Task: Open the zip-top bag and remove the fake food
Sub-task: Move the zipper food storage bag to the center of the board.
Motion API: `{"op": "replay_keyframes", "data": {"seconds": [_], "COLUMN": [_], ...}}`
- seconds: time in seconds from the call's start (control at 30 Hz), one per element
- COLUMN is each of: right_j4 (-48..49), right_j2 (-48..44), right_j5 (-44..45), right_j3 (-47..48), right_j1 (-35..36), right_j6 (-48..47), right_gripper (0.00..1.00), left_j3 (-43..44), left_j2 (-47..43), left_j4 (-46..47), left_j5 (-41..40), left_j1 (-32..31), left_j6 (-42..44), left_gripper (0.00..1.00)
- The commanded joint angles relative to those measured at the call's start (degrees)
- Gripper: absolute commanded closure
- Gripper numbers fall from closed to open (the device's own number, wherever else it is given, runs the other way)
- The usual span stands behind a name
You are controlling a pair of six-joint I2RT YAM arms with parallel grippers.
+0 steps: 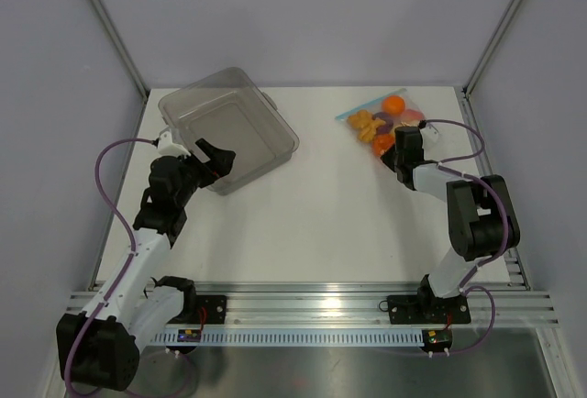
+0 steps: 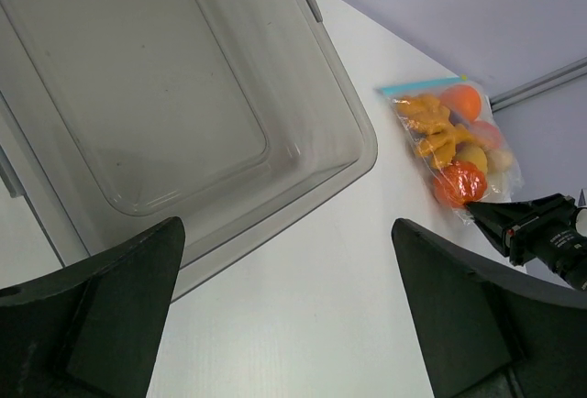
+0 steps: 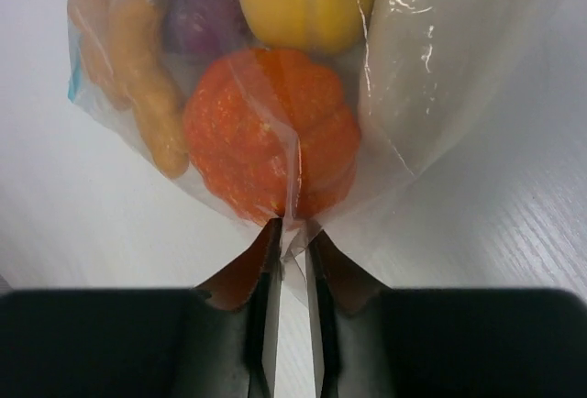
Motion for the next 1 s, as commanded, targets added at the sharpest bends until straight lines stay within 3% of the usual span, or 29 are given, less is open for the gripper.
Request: {"op": "replay_keyframes", "data": {"seconds": [0.0,0.13,0.63,0.83,0.97], "right_j4": [3.81,4.26,-13.49,-16.13,-21.84], "right_j2": [0.28,0.37,-8.5,-16.93,-24.4], "right_j5": [-0.81,-3.71,2.52,2.52,7.6], "right_j3": [1.2,1.11,4.37,-0.38,-3.8], "right_j1": [-0.23,-0.05,12.6,14.54,14.45], "right_j6": [-0.64,-0.99,-6.79,-6.09,-4.68], "right_gripper": [0.84,1.0,1.0,1.0,1.0], "left_j3": [0.76,0.85,1.55,1.55,1.73], "left_j2": [0.13,0.39,1.18,1.1,1.18], "left_j4": [3.21,3.29,3.12,3.12,3.03], "left_j5": [1.56,1.91,2.52,2.7,2.87], "left_j1": [-0.28,-0.37,-0.72,-0.89,-0.98], "left_j6": [0.87,0.95,1.31,1.31,1.39], "left_gripper": [0.01,0.01,0.01,0.01,0.01]}}
